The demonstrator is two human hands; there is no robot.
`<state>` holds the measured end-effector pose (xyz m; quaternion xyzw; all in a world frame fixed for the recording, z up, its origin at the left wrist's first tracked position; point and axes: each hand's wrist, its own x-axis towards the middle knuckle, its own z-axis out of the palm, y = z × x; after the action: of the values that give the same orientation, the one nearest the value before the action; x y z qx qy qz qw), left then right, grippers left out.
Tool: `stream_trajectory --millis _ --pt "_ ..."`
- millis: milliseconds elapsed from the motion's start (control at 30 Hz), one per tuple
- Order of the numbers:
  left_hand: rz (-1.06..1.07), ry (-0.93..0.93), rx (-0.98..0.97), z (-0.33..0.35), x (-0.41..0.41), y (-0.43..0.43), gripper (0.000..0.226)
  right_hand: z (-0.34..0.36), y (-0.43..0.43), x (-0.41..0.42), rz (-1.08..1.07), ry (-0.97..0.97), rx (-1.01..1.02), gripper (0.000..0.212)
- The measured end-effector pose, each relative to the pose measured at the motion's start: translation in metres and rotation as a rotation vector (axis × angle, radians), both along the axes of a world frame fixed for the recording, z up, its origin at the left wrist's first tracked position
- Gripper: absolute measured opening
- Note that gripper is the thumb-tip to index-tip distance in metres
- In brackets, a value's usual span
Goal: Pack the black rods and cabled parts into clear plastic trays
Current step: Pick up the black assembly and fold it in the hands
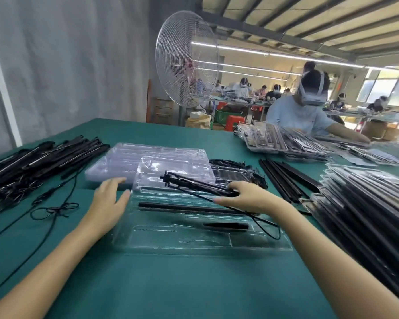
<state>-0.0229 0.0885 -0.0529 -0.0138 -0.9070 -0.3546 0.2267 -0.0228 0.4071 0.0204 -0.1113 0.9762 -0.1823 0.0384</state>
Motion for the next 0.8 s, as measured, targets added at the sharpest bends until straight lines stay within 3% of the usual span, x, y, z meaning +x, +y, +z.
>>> stream_trajectory --millis 100,200,300,367,567,633,700,800 --pt "-0.125 0.139 0.037 0.027 0.007 0.018 0.04 0.0 -0.01 0.006 0.025 0.032 -0.106 0.043" --pt "-0.295 0.007 0.099 0.045 0.005 0.041 0.04 0.003 -0.017 0.006 0.047 0.028 -0.183 0.057" --pt "-0.374 -0.154 0.428 0.054 0.0 0.056 0.022 0.005 -0.014 0.004 0.05 0.054 -0.165 0.045" --pt "-0.448 -0.228 0.637 0.056 -0.004 0.056 0.025 0.004 -0.006 0.001 0.042 0.038 -0.195 0.047" --pt "-0.597 -0.312 0.913 0.045 -0.002 0.056 0.029 0.003 0.018 0.006 0.06 0.023 -0.378 0.042" --pt "-0.599 -0.307 0.955 0.042 0.0 0.059 0.027 0.0 0.019 0.008 0.048 0.113 -0.331 0.033" --pt "-0.556 -0.265 0.96 0.04 0.003 0.063 0.025 -0.003 0.016 0.015 0.02 0.356 -0.248 0.018" --pt "-0.449 -0.181 0.931 0.036 0.007 0.069 0.026 -0.006 0.004 0.035 0.08 0.579 -0.219 0.037"
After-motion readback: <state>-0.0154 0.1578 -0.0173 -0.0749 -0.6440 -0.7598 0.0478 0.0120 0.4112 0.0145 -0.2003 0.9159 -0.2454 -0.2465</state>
